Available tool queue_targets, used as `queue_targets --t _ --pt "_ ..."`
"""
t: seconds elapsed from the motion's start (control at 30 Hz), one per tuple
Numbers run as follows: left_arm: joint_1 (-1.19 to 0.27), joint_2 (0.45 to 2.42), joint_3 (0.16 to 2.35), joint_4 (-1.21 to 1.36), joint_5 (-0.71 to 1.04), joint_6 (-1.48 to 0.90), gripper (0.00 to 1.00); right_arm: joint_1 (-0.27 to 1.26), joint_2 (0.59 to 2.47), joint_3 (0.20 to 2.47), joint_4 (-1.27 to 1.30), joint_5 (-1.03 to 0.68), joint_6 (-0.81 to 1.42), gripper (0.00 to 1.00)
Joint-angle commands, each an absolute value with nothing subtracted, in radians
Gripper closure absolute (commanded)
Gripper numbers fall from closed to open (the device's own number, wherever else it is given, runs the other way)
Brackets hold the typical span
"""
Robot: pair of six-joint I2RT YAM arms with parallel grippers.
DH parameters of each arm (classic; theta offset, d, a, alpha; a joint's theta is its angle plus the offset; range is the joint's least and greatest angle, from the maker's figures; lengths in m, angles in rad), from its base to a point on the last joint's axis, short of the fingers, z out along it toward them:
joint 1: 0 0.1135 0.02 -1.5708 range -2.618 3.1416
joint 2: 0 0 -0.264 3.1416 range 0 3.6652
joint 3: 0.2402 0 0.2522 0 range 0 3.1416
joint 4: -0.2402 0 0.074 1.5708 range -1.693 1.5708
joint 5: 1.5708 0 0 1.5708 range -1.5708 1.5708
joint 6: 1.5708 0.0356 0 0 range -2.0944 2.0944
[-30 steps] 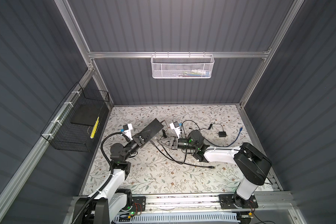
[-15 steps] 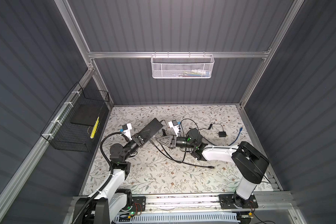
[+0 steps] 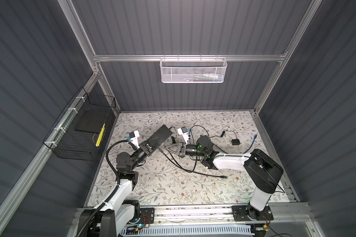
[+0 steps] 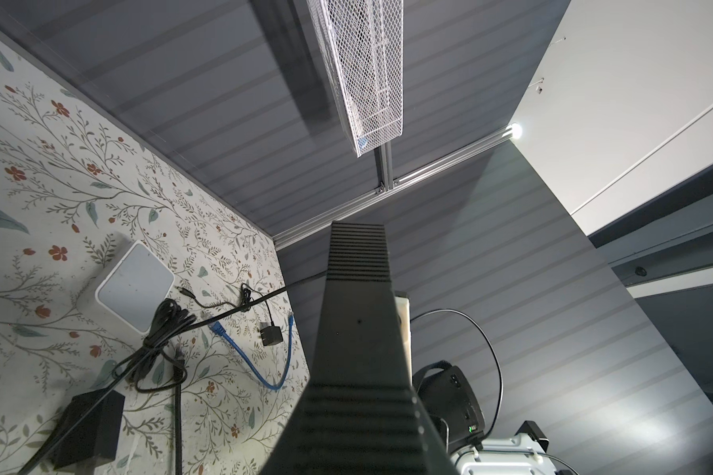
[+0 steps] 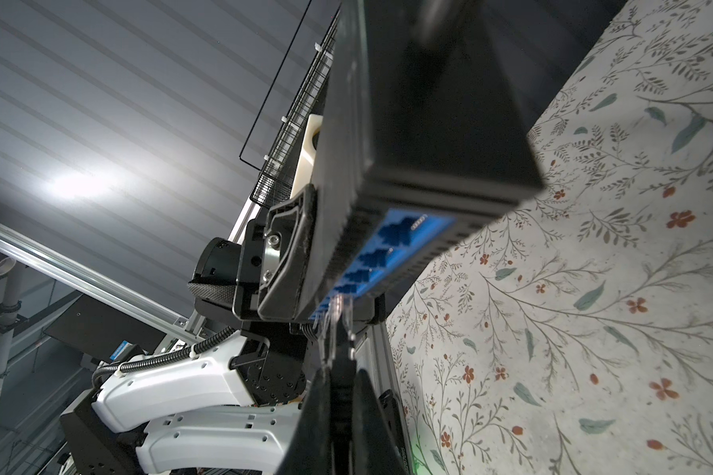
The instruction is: Insert the plug into the switch port
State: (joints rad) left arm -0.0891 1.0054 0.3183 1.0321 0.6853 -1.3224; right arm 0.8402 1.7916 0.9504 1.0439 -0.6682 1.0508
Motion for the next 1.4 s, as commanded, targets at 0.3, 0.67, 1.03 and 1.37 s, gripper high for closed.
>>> queue_targets --t 0.3,0.67,1.03,1.37 --pt "-0.091 0.991 0.315 1.138 0.777 -1.359 1.00 0.819 1.808 1.070 1.005 -0.699 1.062 1.00" --pt "-0.129 1.020 0.349 1.089 0.853 -1.355 1.00 0.825 1.882 1.256 0.940 -0.712 1.006 1.00" --pt "-0.161 0.969 0.404 0.676 0.953 -1.120 1.00 0.793 1.838 1.300 0.881 -0.696 0.927 1.00" --pt "-0.170 0.942 0.422 0.539 0.956 -1.032 1.00 0.780 1.829 1.298 0.962 -0.649 0.961 1.00"
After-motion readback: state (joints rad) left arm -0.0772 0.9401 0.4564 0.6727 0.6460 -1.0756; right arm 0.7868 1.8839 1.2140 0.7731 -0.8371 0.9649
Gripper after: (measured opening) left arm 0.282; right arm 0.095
